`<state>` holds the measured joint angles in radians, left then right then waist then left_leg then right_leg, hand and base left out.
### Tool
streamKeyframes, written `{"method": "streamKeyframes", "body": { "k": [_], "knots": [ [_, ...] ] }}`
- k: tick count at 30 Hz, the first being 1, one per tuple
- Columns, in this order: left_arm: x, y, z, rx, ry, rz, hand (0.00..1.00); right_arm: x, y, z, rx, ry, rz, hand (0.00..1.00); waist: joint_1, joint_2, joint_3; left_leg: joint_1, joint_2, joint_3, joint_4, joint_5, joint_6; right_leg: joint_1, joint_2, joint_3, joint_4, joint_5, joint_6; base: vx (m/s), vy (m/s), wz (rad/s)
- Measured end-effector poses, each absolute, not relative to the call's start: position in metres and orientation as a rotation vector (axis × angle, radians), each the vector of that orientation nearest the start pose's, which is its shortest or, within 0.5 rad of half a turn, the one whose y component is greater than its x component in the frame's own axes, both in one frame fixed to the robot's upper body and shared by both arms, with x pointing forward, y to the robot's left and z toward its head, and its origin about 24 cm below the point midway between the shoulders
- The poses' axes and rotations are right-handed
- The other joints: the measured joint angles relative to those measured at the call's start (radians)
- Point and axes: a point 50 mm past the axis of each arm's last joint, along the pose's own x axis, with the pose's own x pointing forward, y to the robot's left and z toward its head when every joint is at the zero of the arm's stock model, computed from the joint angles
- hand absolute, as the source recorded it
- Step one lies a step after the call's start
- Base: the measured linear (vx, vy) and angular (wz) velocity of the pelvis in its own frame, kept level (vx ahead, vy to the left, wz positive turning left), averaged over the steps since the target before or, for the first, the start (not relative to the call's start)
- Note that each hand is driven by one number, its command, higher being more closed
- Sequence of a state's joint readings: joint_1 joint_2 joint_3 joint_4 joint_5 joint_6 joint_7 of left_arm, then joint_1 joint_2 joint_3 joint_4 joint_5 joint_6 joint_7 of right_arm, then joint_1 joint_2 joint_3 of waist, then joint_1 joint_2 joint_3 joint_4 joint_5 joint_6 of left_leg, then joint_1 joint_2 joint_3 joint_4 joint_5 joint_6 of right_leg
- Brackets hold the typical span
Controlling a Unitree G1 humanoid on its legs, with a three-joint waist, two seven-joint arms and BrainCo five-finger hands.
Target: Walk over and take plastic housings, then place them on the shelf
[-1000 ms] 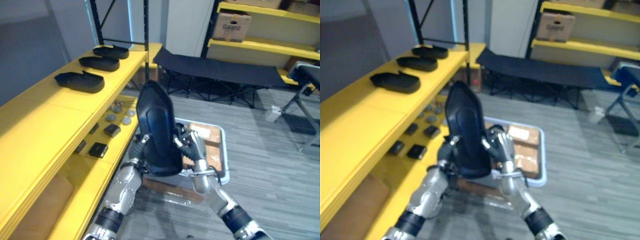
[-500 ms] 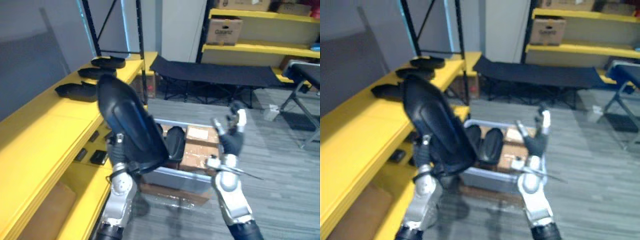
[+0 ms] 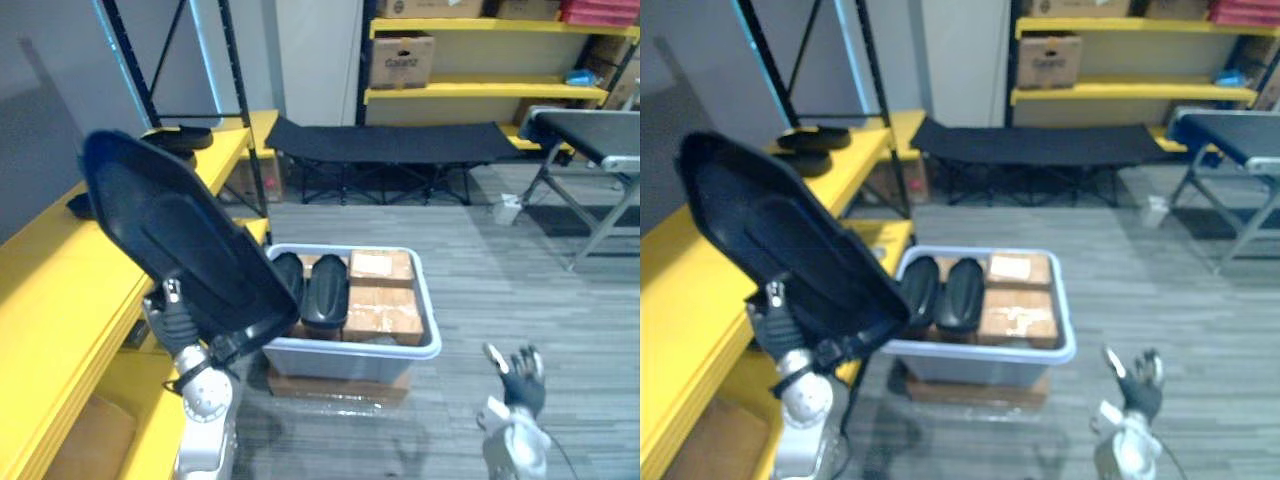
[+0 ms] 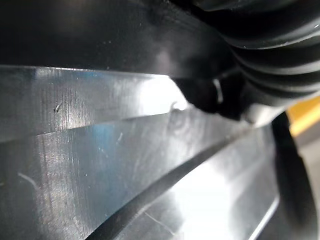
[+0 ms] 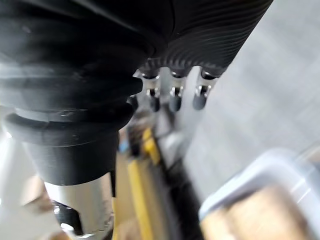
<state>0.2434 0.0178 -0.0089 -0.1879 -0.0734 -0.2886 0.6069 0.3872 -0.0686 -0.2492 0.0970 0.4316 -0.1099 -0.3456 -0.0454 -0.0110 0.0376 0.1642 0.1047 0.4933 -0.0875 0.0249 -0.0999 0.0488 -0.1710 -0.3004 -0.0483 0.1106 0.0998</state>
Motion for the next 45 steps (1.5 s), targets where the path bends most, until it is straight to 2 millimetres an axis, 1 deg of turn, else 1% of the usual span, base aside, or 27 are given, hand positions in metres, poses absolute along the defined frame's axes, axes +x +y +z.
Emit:
{"method": "streamKeyframes", "body": {
  "k": [1,2,3,4,7,11,13,15,16,17,18,20,21,23,24,25,26,28,29,30,31,33,37,40,42,44,45],
  "knots": [
    [0.192,0.194,0.057,-0.118,-0.235,0.671,1.00,0.127,-0.262,-0.040,0.239,0.326,-0.800,0.00,0.001,-0.004,0.001,-0.020,0.000,-0.008,0.008,-0.003,0.004,-0.017,-0.003,-0.003,0.008,-0.003,0.000,0.03,0.007,0.18],
    [0.193,0.197,0.062,-0.126,-0.267,0.676,1.00,0.131,-0.260,-0.040,0.244,0.321,-0.794,0.00,0.002,-0.014,0.016,-0.070,0.012,-0.021,0.073,-0.026,0.006,-0.043,-0.009,-0.008,0.026,-0.007,0.001,0.02,-0.004,0.18],
    [0.193,0.198,0.064,-0.129,-0.281,0.680,1.00,0.134,-0.259,-0.040,0.249,0.317,-0.793,0.00,0.003,-0.014,0.025,-0.089,0.019,-0.024,0.105,-0.037,0.008,-0.052,-0.011,-0.009,0.036,-0.008,0.002,-0.04,-0.011,0.17],
    [0.196,0.202,0.070,-0.137,-0.325,0.701,1.00,0.145,-0.258,-0.038,0.263,0.300,-0.784,0.00,0.004,-0.015,0.075,-0.137,0.046,-0.042,0.214,-0.089,0.008,-0.059,-0.016,-0.014,0.067,-0.019,0.002,-0.07,-0.002,0.13],
    [0.199,0.209,0.078,-0.148,-0.378,0.759,1.00,0.160,-0.257,-0.031,0.270,0.234,-0.789,0.00,0.008,-0.006,0.143,-0.204,0.076,-0.075,0.342,-0.145,0.014,-0.083,-0.017,-0.030,0.130,-0.040,-0.004,-0.07,0.022,0.21],
    [0.196,0.221,0.086,-0.144,-0.431,0.851,1.00,0.174,-0.257,-0.021,0.273,0.147,-0.787,0.00,0.029,0.001,0.178,-0.220,0.074,-0.088,0.377,-0.171,0.022,-0.087,-0.030,-0.032,0.156,-0.055,0.001,0.01,0.042,0.11],
    [0.192,0.225,0.092,-0.154,-0.461,0.900,1.00,0.180,-0.258,-0.014,0.272,0.098,-0.770,0.00,0.034,0.003,0.180,-0.235,0.056,-0.120,0.377,-0.174,0.026,-0.086,-0.046,-0.059,0.174,-0.075,0.002,0.06,0.042,0.38],
    [0.187,0.233,0.097,-0.152,-0.492,0.967,1.00,0.194,-0.257,-0.002,0.280,0.024,-0.728,0.00,0.047,0.008,0.196,-0.235,0.045,-0.136,0.374,-0.174,0.028,-0.084,-0.059,-0.073,0.199,-0.092,0.002,0.06,0.023,0.36],
    [0.181,0.239,0.100,-0.152,-0.511,1.028,1.00,0.207,-0.253,0.008,0.281,-0.036,-0.674,0.00,0.060,0.013,0.199,-0.236,0.034,-0.159,0.368,-0.172,0.030,-0.079,-0.070,-0.090,0.213,-0.104,0.010,0.07,0.009,0.36],
    [0.177,0.243,0.102,-0.147,-0.521,1.055,1.00,0.212,-0.250,0.012,0.279,-0.057,-0.649,0.00,0.065,0.013,0.199,-0.236,0.030,-0.170,0.363,-0.170,0.031,-0.078,-0.075,-0.101,0.222,-0.109,0.010,0.09,-0.009,0.59],
    [0.167,0.249,0.104,-0.106,-0.540,1.108,1.00,0.222,-0.242,0.020,0.287,-0.097,-0.590,0.00,0.071,0.014,0.199,-0.236,0.017,-0.198,0.348,-0.160,0.032,-0.065,-0.087,-0.131,0.236,-0.124,0.016,0.11,-0.026,0.77],
    [0.153,0.255,0.110,-0.057,-0.575,1.160,1.00,0.234,-0.226,0.032,0.290,-0.147,-0.496,0.00,0.097,0.015,0.199,-0.236,-0.003,-0.247,0.330,-0.150,0.032,-0.038,-0.104,-0.181,0.253,-0.148,0.020,0.10,-0.032,0.84],
    [0.145,0.258,0.113,-0.031,-0.591,1.187,1.00,0.240,-0.215,0.039,0.287,-0.169,-0.435,0.00,0.112,0.015,0.199,-0.236,-0.012,-0.277,0.323,-0.146,0.032,-0.024,-0.111,-0.208,0.262,-0.160,0.024,0.08,-0.029,0.91],
    [0.128,0.264,0.117,0.000,-0.604,1.244,1.00,0.258,-0.184,0.054,0.265,-0.213,-0.279,0.00,0.154,0.019,0.201,-0.236,-0.038,-0.366,0.324,-0.142,0.032,0.033,-0.129,-0.279,0.282,-0.192,0.027,0.13,-0.020,1.22],
    [0.125,0.265,0.116,0.003,-0.598,1.258,1.00,0.262,-0.178,0.058,0.255,-0.226,-0.248,0.00,0.166,0.023,0.203,-0.236,-0.045,-0.392,0.323,-0.138,0.033,0.048,-0.131,-0.288,0.286,-0.195,0.024,0.13,0.007,1.34],
    [0.121,0.267,0.114,0.013,-0.589,1.277,1.00,0.269,-0.168,0.066,0.244,-0.253,-0.194,0.00,0.183,0.026,0.205,-0.240,-0.061,-0.446,0.320,-0.133,0.035,0.077,-0.135,-0.303,0.297,-0.211,0.017,0.09,0.016,1.43],
    [0.118,0.269,0.113,0.023,-0.582,1.283,1.00,0.274,-0.159,0.073,0.238,-0.275,-0.151,0.00,0.202,0.020,0.208,-0.241,-0.079,-0.496,0.318,-0.128,0.037,0.097,-0.147,-0.300,0.321,-0.233,0.016,0.09,0.011,1.48],
    [0.115,0.270,0.111,0.036,-0.562,1.269,1.00,0.278,-0.150,0.079,0.207,-0.295,-0.118,0.00,0.221,0.017,0.208,-0.239,-0.106,-0.573,0.313,-0.121,0.037,0.129,-0.159,-0.295,0.363,-0.254,0.004,0.08,-0.013,1.25],
    [0.113,0.270,0.110,0.037,-0.557,1.265,1.00,0.279,-0.148,0.080,0.206,-0.295,-0.110,0.00,0.228,0.015,0.207,-0.236,-0.111,-0.593,0.308,-0.117,0.036,0.134,-0.159,-0.287,0.376,-0.256,0.000,0.10,-0.035,1.15],
    [0.109,0.271,0.109,0.045,-0.555,1.255,1.00,0.280,-0.146,0.081,0.202,-0.299,-0.103,0.00,0.233,0.008,0.205,-0.237,-0.119,-0.625,0.304,-0.111,0.037,0.143,-0.158,-0.266,0.395,-0.258,-0.003,0.09,-0.056,0.84],
    [0.108,0.271,0.110,0.054,-0.560,1.225,1.00,0.279,-0.148,0.080,0.190,-0.296,-0.112,0.00,0.238,0.000,0.203,-0.237,-0.122,-0.646,0.304,-0.110,0.037,0.150,-0.154,-0.257,0.401,-0.261,-0.006,0.08,-0.064,0.72],
    [0.109,0.270,0.110,0.030,-0.562,1.178,1.00,0.276,-0.151,0.077,0.184,-0.287,-0.123,0.00,0.239,-0.008,0.199,-0.238,-0.121,-0.653,0.304,-0.109,0.037,0.156,-0.144,-0.242,0.395,-0.261,-0.006,0.05,-0.060,0.22],
    [0.110,0.269,0.110,-0.007,-0.570,1.141,1.00,0.271,-0.163,0.079,0.144,-0.308,-0.089,0.00,0.226,-0.021,0.191,-0.259,-0.102,-0.622,0.286,-0.097,0.026,0.143,-0.116,-0.208,0.321,-0.263,-0.004,0.02,-0.041,-0.24],
    [0.111,0.268,0.108,-0.017,-0.555,1.135,1.00,0.266,-0.171,0.078,0.122,-0.310,-0.070,0.00,0.220,-0.022,0.191,-0.266,-0.093,-0.603,0.287,-0.094,0.021,0.141,-0.097,-0.192,0.282,-0.263,-0.004,-0.03,-0.012,-0.27],
    [0.111,0.265,0.106,-0.013,-0.539,1.123,1.00,0.259,-0.176,0.077,0.110,-0.314,-0.052,0.00,0.218,-0.025,0.191,-0.266,-0.088,-0.604,0.288,-0.089,0.016,0.158,-0.085,-0.200,0.257,-0.265,0.000,-0.06,-0.037,0.08],
    [0.112,0.265,0.104,-0.010,-0.528,1.114,1.00,0.252,-0.176,0.073,0.103,-0.306,-0.029,0.00,0.202,-0.037,0.196,-0.272,-0.091,-0.593,0.290,-0.064,0.023,0.185,-0.082,-0.251,0.247,-0.278,0.016,-0.07,-0.044,0.42],
    [0.113,0.265,0.104,-0.011,-0.526,1.108,1.00,0.251,-0.176,0.072,0.101,-0.301,-0.027,0.00,0.196,-0.038,0.197,-0.273,-0.092,-0.587,0.287,-0.055,0.027,0.194,-0.081,-0.263,0.247,-0.284,0.010,-0.10,-0.024,0.55]
  ]
}}
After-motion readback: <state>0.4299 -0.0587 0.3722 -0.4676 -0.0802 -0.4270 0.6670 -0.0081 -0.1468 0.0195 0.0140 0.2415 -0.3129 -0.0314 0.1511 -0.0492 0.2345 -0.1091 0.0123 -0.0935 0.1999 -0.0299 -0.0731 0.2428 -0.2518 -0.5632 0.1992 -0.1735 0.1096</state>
